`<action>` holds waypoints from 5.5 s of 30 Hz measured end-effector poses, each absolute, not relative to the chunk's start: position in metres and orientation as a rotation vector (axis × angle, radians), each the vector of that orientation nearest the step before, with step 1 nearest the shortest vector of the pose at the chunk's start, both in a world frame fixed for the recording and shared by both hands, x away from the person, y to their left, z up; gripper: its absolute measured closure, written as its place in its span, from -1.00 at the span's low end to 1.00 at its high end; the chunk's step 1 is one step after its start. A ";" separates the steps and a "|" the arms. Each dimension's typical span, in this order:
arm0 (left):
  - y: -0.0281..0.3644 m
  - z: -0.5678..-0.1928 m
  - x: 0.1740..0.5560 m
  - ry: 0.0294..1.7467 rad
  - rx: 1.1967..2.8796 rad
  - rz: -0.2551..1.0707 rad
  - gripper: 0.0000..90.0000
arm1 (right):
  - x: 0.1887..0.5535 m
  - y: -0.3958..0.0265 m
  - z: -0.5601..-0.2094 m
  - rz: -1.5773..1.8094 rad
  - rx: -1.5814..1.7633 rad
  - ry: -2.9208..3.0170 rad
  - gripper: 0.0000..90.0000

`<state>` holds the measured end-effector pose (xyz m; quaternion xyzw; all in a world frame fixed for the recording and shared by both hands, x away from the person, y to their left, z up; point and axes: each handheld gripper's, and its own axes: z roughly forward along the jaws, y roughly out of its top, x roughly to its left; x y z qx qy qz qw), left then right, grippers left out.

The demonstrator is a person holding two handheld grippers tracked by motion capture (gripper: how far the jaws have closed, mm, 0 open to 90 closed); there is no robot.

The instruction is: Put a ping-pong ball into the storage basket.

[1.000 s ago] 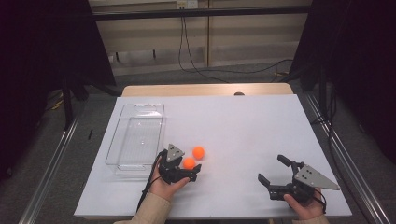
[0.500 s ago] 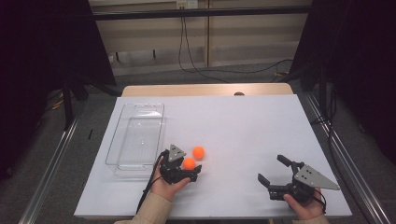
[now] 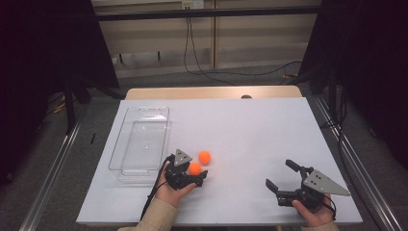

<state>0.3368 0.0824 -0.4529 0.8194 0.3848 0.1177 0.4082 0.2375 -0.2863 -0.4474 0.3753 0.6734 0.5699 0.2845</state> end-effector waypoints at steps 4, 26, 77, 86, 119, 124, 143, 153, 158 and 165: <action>0.083 -0.453 0.337 0.976 2.062 0.287 -0.49 | 0.237 -0.286 -0.447 1.526 1.005 1.800 -0.93; 0.083 -0.454 0.338 0.988 2.077 0.267 -0.31 | 0.237 -0.286 -0.447 1.527 1.004 1.802 -0.93; 0.086 -0.455 0.340 1.007 2.088 0.289 0.04 | 0.237 -0.286 -0.447 1.522 1.001 1.807 -0.93; 0.088 -0.455 0.340 1.013 2.082 0.285 0.12 | 0.237 -0.286 -0.447 1.521 1.000 1.807 -0.93; 0.092 -0.449 0.342 1.047 2.040 0.195 0.13 | 0.237 -0.287 -0.446 1.526 1.007 1.800 -0.93; 0.094 -0.444 0.343 1.037 2.042 0.202 0.13 | 0.237 -0.287 -0.446 1.524 1.005 1.802 -0.93; 0.099 -0.430 0.346 1.044 2.016 0.190 0.13 | 0.237 -0.287 -0.447 1.527 1.004 1.803 -0.93; 0.104 -0.423 0.348 1.053 2.005 0.179 0.13 | 0.237 -0.287 -0.446 1.525 1.004 1.802 -0.93; 0.105 -0.422 0.349 1.059 2.010 0.172 0.13 | 0.237 -0.287 -0.447 1.525 1.004 1.803 -0.93; 0.105 -0.420 0.349 1.056 2.009 0.168 0.13 | 0.237 -0.287 -0.447 1.526 1.005 1.802 -0.93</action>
